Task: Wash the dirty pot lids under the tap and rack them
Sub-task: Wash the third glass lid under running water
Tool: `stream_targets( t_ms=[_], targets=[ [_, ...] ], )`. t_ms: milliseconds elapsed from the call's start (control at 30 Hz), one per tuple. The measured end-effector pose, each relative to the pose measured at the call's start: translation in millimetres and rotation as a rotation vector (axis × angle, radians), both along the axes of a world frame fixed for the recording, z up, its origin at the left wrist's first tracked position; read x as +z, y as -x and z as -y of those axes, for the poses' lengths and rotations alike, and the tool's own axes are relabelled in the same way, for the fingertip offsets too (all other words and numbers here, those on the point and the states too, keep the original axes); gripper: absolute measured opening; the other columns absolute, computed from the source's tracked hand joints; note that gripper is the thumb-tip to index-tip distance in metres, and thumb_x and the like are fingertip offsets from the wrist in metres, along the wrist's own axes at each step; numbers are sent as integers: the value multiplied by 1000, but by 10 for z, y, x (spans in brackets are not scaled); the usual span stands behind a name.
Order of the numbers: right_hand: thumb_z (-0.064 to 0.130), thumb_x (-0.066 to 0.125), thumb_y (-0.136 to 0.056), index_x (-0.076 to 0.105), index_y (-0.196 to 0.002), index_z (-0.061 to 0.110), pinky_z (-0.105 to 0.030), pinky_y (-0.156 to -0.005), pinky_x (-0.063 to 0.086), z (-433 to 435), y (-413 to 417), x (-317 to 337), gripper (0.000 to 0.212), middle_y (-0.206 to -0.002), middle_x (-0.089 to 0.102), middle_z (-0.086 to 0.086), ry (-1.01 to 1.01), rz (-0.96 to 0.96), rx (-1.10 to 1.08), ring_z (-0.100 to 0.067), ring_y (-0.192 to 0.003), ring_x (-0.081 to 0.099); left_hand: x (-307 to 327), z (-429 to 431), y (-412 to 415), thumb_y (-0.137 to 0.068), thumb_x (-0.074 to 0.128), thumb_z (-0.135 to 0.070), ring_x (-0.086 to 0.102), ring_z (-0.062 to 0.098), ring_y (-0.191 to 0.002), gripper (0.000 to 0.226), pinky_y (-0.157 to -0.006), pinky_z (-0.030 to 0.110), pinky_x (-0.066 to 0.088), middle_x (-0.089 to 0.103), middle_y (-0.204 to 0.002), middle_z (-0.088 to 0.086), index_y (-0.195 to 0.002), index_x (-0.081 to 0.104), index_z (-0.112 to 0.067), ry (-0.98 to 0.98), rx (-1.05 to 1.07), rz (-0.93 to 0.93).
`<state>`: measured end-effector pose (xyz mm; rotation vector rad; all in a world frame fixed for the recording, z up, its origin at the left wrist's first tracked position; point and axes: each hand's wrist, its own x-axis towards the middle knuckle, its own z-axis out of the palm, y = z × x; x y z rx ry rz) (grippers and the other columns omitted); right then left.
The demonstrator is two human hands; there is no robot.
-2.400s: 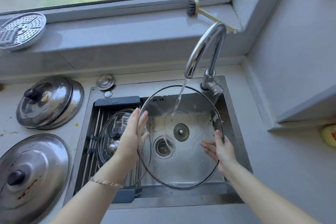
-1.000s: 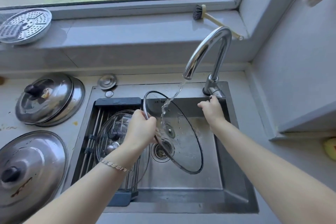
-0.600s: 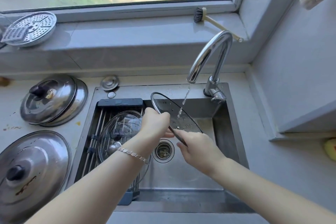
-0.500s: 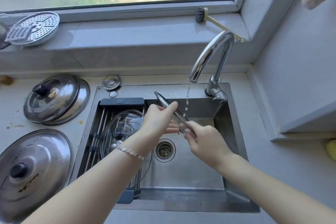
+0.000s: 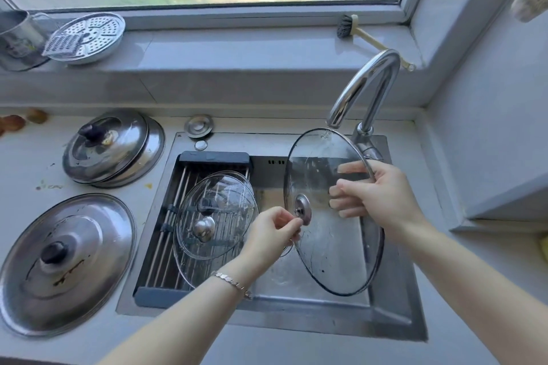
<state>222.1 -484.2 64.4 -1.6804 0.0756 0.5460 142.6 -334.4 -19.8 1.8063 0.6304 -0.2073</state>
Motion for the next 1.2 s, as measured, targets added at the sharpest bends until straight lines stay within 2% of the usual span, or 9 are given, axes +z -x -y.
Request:
stream_targets(
  t_ms=[100, 267, 433, 600, 700, 833, 967, 1067, 1200],
  targets=[
    [-5, 59, -83, 59, -91, 10, -27, -47, 52, -13, 65, 6, 17, -75, 67, -20, 17, 22, -37, -26, -55, 65, -23, -33, 27, -86, 64, -23, 61, 12, -61, 20, -63, 25, 49, 65, -62, -4, -69, 59, -15, -138, -29, 2],
    [-2, 58, -82, 57, -86, 18, -32, -52, 53, -108, 187, 23, 20, -75, 69, -18, 119, 134, -21, -24, -57, 66, -47, -59, 86, -89, 59, -30, 55, 14, -71, 24, -65, 23, 42, 61, -74, -2, -71, 55, -15, -209, -81, -11],
    [0, 59, -80, 56, -82, 21, -31, -51, 53, -214, 268, 139, 21, -76, 70, -18, 146, 202, 20, -27, -61, 68, 10, -62, 123, -83, 65, -12, 61, 13, -104, 38, -96, 37, 47, 61, -122, 2, -55, 40, -15, 66, 115, 88],
    [0, 61, -81, 57, -84, 21, -30, -49, 53, -349, 341, 400, 22, -73, 71, -15, 51, 249, 29, -24, -60, 69, 242, -284, 200, -76, 73, -9, 63, 12, -104, 37, -88, 46, 54, 53, -135, 3, -60, 39, -10, 396, 159, 155],
    [-1, 65, -80, 58, -88, 20, -31, -51, 57, -482, 371, 558, 23, -70, 72, -9, -41, 266, 44, -22, -59, 70, 468, -546, 256, -56, 86, -20, 61, 18, -113, 42, -97, 48, 47, 58, -131, -1, -59, 46, -6, 185, 91, 215],
    [1, 68, -80, 58, -94, 21, -28, -53, 57, -752, 439, 570, 26, -74, 73, -9, -136, 225, 80, -21, -64, 71, 693, -942, 336, -56, 85, -15, 57, 13, -117, 50, -97, 43, 46, 65, -108, -6, -46, 37, -16, -167, 77, 200],
    [-1, 64, -82, 54, -102, 14, -26, -54, 56, -1075, 488, 287, 27, -83, 71, -15, -165, 93, 53, -23, -68, 71, 660, -1314, 424, -58, 84, -10, 59, 1, -99, 50, -73, 20, 53, 67, -96, -1, -47, 35, -13, -265, 58, 114],
    [-3, 63, -83, 51, -107, 7, -26, -53, 57, -1307, 531, -37, 29, -86, 69, -18, -158, -4, -12, -19, -62, 69, 467, -1567, 390, -60, 84, -9, 56, 6, -86, 54, -79, 30, 49, 67, -87, 11, -49, 32, -15, -265, 21, 13],
    [-3, 60, -86, 45, -108, 6, -23, -54, 57, -1590, 599, -480, 28, -84, 66, -15, -144, -118, -36, -13, -59, 67, 18, -1883, 302, -68, 77, -6, 51, 14, -80, 50, -78, 30, 50, 54, -89, 5, -51, 31, -18, -140, -18, -146]
  ],
)
